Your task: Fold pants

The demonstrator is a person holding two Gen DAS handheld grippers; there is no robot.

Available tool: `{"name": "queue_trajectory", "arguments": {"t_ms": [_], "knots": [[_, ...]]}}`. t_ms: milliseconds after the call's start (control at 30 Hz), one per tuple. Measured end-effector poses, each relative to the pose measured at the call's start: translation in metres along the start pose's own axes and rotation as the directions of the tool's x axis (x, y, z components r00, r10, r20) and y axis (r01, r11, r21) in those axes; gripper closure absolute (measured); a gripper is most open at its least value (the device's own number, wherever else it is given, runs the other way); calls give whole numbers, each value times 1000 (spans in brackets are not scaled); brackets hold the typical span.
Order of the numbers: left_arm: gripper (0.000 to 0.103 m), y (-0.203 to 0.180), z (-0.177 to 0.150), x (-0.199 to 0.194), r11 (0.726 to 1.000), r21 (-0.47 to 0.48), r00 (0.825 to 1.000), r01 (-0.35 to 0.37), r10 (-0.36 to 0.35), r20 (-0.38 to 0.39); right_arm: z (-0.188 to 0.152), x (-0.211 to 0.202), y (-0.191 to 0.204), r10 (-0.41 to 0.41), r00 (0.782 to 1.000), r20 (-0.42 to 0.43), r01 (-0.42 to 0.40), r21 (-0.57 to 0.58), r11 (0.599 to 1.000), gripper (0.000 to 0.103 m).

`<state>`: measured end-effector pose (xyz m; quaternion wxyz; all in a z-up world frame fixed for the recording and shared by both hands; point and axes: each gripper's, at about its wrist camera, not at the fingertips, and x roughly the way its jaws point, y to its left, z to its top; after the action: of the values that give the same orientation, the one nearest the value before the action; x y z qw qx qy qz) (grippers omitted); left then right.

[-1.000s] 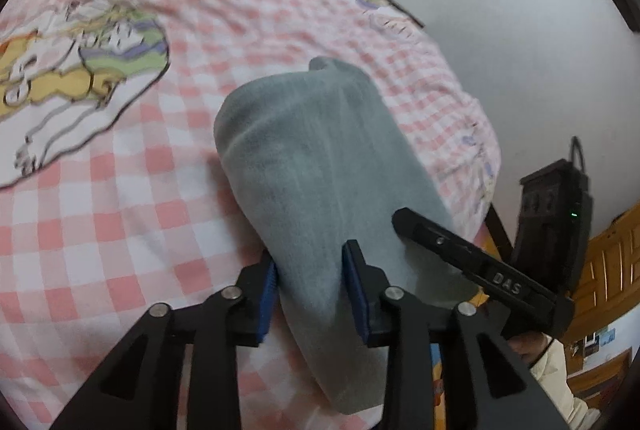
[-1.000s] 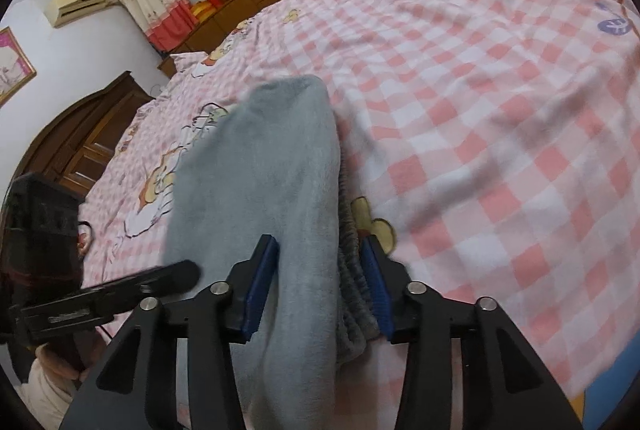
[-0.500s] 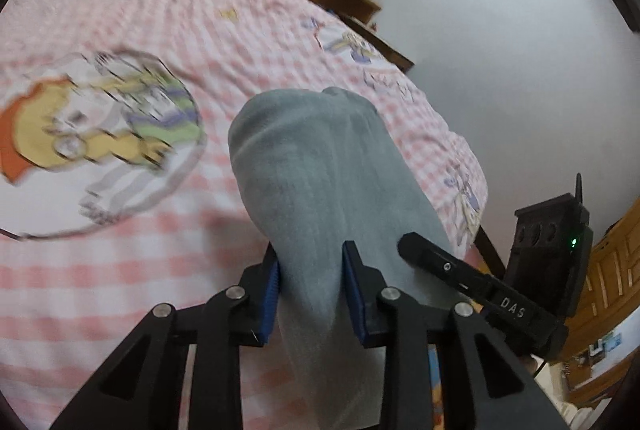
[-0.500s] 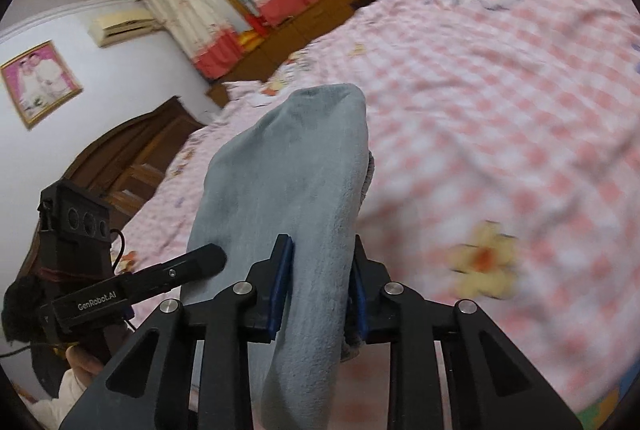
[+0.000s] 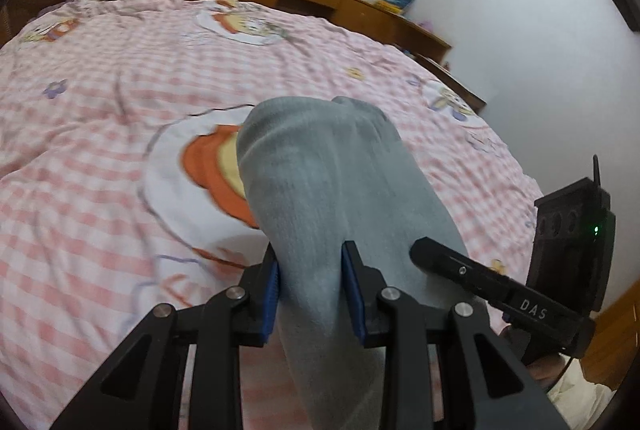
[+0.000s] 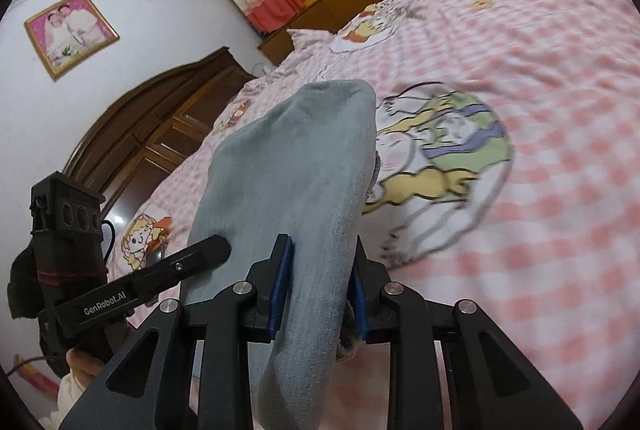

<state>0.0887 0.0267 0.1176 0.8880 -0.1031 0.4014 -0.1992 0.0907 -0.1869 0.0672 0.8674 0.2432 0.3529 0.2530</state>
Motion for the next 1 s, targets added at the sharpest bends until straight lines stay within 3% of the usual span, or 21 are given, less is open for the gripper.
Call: {"name": "queue_trajectory", "arguments": {"t_ms": [200,300,367,433,567,667,800,933,1000], "knots": [[72,56,2,22,999,-50,1000,13,-13,-8,0,46,4,-71,996,-48,69,-44,997,75],[68,73,-7,47,996,-66,997,-56,51,-64,-2,59,-5,-159,986,-51,153,-101,983,74],[62,81,-14,53,994,-90,996,-60,54,-68,-2,58,-10,-162,985,-63,154,-109,982,70],[56,80,-17,45,992,-106,997,-65,61,-39,0,50,-8,-177,983,-55,169,-127,977,70],[56,71,-21,23,989,-108,995,-102,100,-26,3,25,10,-191,981,-13,186,-181,966,70],[55,54,-27,2,991,-88,995,-104,103,-11,-2,5,30,-130,991,-7,125,-222,967,70],[45,37,-42,-10,991,-62,993,-121,121,-10,-22,2,46,-103,994,-43,86,-299,950,70],[44,40,-65,4,981,-92,985,-171,166,-56,-45,22,32,-190,975,-112,145,-321,936,70],[40,47,-74,11,979,-127,986,-161,154,-64,-53,31,18,-217,966,-144,165,-306,938,71]]}}
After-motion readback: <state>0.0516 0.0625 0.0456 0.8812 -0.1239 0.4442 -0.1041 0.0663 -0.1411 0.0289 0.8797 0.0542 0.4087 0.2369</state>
